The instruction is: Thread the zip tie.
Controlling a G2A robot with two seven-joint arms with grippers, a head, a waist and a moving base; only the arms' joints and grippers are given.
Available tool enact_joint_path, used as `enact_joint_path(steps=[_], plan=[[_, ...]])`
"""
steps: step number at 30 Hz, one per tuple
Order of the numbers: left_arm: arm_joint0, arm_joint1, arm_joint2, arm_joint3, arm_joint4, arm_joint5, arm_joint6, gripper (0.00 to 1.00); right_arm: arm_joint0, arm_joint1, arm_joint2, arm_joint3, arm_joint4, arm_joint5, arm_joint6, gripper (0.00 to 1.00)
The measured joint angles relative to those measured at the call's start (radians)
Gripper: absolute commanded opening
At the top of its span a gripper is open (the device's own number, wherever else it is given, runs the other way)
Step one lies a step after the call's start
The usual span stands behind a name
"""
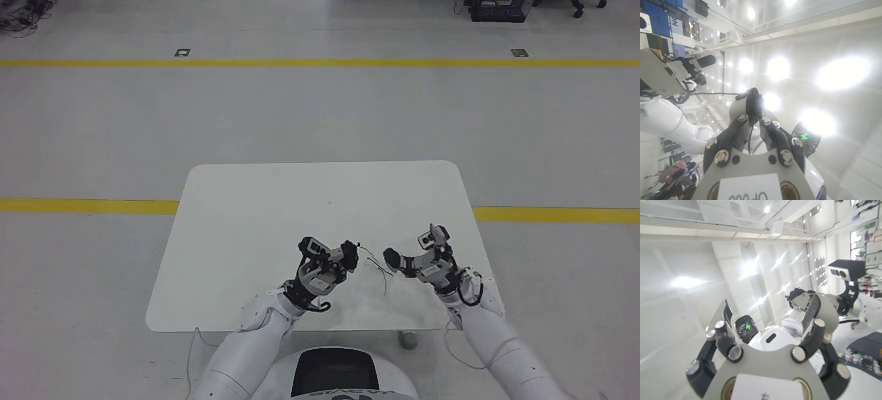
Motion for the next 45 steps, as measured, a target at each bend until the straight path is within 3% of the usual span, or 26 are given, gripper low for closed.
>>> enact_joint_path(steps=[2,7,12,15,21,45], plan=[[0.011,0.004,-0.008,-0.02,-0.002,-0.004,0.012,0.0,-0.022,0.007,0.031,-0.03,-0.036,-0.043,-0.024,1.0],[0.057,0.019,-0.039,-0.083,-0.015,-0.001,0.026,0.0,-0.102,0.019,0.162,-0.151,-0.152,-0.045,-0.082,1.0],[0.109,0.036,-0.083,-0.148,-0.044,0.008,0.022,0.0,-0.191,0.006,0.282,-0.28,-0.234,-0.045,-0.128,1.0],[0.14,0.045,-0.116,-0.185,-0.065,0.005,0.014,0.0,-0.222,-0.004,0.317,-0.318,-0.282,-0.045,-0.145,1.0],[0.185,0.058,-0.151,-0.232,-0.099,0.025,-0.006,0.0,-0.223,-0.005,0.317,-0.319,-0.286,-0.045,-0.146,1.0],[0.184,0.058,-0.15,-0.231,-0.098,0.024,-0.006,0.0,-0.223,-0.005,0.317,-0.319,-0.286,-0.045,-0.146,1.0]])
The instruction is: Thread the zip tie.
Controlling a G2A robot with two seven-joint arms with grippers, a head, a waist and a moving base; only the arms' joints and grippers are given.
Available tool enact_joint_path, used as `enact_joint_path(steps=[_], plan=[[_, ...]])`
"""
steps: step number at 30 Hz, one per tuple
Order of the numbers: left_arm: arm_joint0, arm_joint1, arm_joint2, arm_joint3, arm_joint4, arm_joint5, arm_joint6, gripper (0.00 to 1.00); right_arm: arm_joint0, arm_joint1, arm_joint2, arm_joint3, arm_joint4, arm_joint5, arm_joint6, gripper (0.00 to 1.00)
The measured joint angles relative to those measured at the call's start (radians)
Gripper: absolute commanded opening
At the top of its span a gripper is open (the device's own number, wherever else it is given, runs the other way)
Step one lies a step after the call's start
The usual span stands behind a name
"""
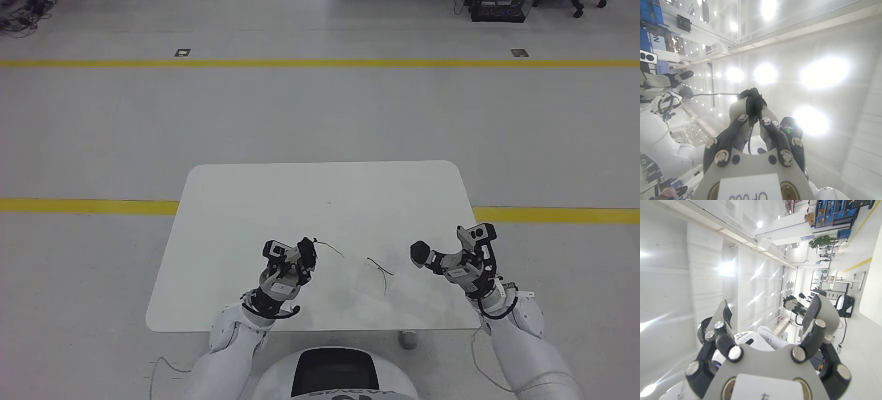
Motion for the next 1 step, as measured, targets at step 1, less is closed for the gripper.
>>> enact_joint_path(steps=[1], plan=[[0.0,0.0,0.0,0.0,0.0,0.0,0.0,0.0,0.0,0.0,0.0,0.0,0.0,0.0,0.0,1.0]])
